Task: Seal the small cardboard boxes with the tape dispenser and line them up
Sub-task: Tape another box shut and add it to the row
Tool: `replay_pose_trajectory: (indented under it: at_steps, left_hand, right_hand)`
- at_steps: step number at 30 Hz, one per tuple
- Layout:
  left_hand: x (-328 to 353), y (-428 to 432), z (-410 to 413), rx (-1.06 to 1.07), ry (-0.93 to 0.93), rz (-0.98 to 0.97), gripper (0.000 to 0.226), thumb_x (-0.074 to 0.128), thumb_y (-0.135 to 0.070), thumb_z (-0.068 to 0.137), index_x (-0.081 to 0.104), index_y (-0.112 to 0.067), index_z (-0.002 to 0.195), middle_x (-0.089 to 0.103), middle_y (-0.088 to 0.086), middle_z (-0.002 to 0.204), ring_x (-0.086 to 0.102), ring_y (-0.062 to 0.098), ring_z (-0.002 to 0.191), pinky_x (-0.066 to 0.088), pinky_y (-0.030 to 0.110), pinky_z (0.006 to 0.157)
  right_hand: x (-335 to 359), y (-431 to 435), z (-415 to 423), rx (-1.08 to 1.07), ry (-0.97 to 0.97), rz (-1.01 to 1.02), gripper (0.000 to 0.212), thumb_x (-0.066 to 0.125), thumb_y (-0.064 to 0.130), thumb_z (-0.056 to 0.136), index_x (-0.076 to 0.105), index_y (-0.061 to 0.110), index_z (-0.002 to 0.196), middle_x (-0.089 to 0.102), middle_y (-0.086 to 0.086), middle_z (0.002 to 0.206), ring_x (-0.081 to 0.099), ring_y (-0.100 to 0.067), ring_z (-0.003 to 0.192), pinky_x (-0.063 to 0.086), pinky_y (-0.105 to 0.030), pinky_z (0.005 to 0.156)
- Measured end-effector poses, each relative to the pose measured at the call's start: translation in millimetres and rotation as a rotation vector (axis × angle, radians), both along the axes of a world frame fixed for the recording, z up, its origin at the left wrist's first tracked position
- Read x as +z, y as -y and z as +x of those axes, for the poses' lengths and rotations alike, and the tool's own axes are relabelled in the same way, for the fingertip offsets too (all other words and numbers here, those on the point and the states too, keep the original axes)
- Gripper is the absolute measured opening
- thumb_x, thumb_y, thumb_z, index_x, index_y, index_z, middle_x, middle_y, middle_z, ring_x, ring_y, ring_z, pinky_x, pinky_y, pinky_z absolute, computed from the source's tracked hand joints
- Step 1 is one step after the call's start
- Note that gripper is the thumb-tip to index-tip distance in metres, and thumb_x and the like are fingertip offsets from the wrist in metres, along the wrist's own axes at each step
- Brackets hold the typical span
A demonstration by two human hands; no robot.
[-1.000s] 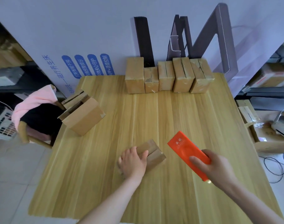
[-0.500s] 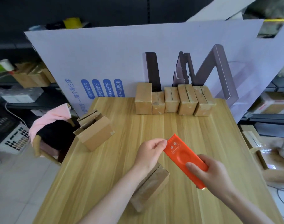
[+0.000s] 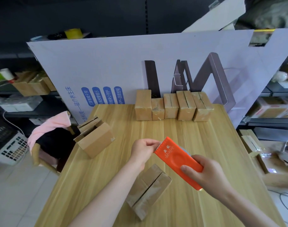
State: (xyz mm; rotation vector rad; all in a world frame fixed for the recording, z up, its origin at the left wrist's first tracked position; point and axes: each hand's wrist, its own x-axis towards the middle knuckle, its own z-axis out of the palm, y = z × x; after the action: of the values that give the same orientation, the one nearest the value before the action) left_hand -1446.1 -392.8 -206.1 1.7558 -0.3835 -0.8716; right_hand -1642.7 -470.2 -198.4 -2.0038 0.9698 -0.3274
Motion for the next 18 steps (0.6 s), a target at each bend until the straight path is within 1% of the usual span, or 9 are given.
replay_pose_trajectory:
  at_steps: [2, 3, 6, 7, 9, 10, 12, 15, 18]
  left_hand:
    - [-1, 2, 5, 0.008, 0.008, 0.013, 0.019, 0.072, -0.008, 0.083, 0.075, -0.022, 0.07, 0.074, -0.005, 0.076, 0.064, 0.005, 0.071, 0.048, 0.025, 0.079]
    - [-2, 4, 7, 0.016, 0.012, 0.029, 0.02, 0.072, -0.006, 0.082, 0.075, -0.021, 0.068, 0.074, -0.004, 0.076, 0.064, 0.007, 0.073, 0.049, 0.027, 0.08]
    - [-8, 9, 13, 0.043, 0.056, 0.08, 0.027, 0.068, 0.003, 0.08, 0.074, -0.019, 0.066, 0.074, -0.002, 0.078, 0.067, 0.016, 0.089, 0.049, 0.036, 0.094]
    - [-10, 10, 15, 0.05, 0.074, 0.096, 0.029, 0.065, 0.006, 0.079, 0.073, -0.018, 0.066, 0.073, -0.002, 0.078, 0.066, 0.017, 0.091, 0.049, 0.036, 0.094]
    - [-12, 13, 17, 0.069, 0.101, 0.118, 0.031, 0.061, 0.01, 0.077, 0.072, -0.017, 0.066, 0.072, -0.004, 0.076, 0.065, 0.014, 0.09, 0.048, 0.03, 0.088]
    - [-14, 14, 19, 0.078, 0.105, 0.121, 0.031, 0.062, 0.009, 0.077, 0.072, -0.018, 0.066, 0.071, -0.007, 0.076, 0.064, 0.011, 0.088, 0.046, 0.027, 0.084]
    - [-16, 15, 22, 0.082, 0.101, 0.132, 0.027, 0.066, 0.006, 0.078, 0.072, -0.018, 0.068, 0.071, -0.008, 0.081, 0.061, 0.006, 0.087, 0.041, 0.026, 0.083]
    - [-25, 15, 27, 0.099, 0.094, 0.163, 0.013, 0.071, -0.001, 0.079, 0.075, -0.013, 0.078, 0.072, -0.001, 0.096, 0.059, 0.013, 0.096, 0.039, 0.026, 0.085]
    - [-37, 11, 33, 0.156, 0.077, 0.19, 0.008, 0.074, -0.004, 0.079, 0.075, -0.01, 0.084, 0.071, 0.001, 0.1, 0.059, 0.015, 0.096, 0.038, 0.026, 0.082]
  right_hand:
    - [4, -1, 4, -0.011, -0.026, -0.033, 0.017, 0.075, 0.042, 0.075, 0.067, 0.027, 0.079, 0.066, 0.009, 0.062, 0.06, -0.006, 0.052, 0.051, -0.036, 0.054]
    - [6, -2, 6, -0.015, -0.045, -0.046, 0.02, 0.074, 0.044, 0.075, 0.067, 0.026, 0.08, 0.066, 0.007, 0.061, 0.061, -0.007, 0.054, 0.051, -0.037, 0.055]
    - [13, -7, 11, -0.005, -0.107, -0.069, 0.023, 0.07, 0.048, 0.077, 0.066, 0.025, 0.082, 0.066, 0.006, 0.065, 0.064, -0.009, 0.059, 0.053, -0.036, 0.057]
    - [15, -8, 13, -0.002, -0.123, -0.074, 0.024, 0.069, 0.049, 0.077, 0.066, 0.025, 0.082, 0.066, 0.006, 0.065, 0.064, -0.008, 0.06, 0.053, -0.035, 0.057]
    - [19, -8, 11, -0.003, -0.162, -0.092, 0.026, 0.068, 0.05, 0.077, 0.065, 0.025, 0.082, 0.066, 0.007, 0.066, 0.063, -0.006, 0.06, 0.052, -0.031, 0.056]
    - [20, -7, 9, -0.01, -0.181, -0.099, 0.026, 0.067, 0.051, 0.077, 0.065, 0.025, 0.082, 0.066, 0.007, 0.067, 0.063, -0.006, 0.061, 0.051, -0.03, 0.056]
    - [20, -5, 2, -0.024, -0.205, -0.097, 0.026, 0.067, 0.05, 0.077, 0.066, 0.024, 0.083, 0.066, 0.006, 0.068, 0.063, -0.006, 0.061, 0.051, -0.03, 0.056]
    - [15, -3, -15, -0.042, -0.239, -0.067, 0.022, 0.07, 0.047, 0.076, 0.065, 0.026, 0.079, 0.066, 0.007, 0.066, 0.062, -0.005, 0.06, 0.051, -0.031, 0.058]
    - [8, 0, -39, -0.07, -0.279, -0.049, 0.017, 0.073, 0.047, 0.073, 0.064, 0.031, 0.073, 0.065, 0.009, 0.061, 0.061, -0.002, 0.056, 0.052, -0.031, 0.057]
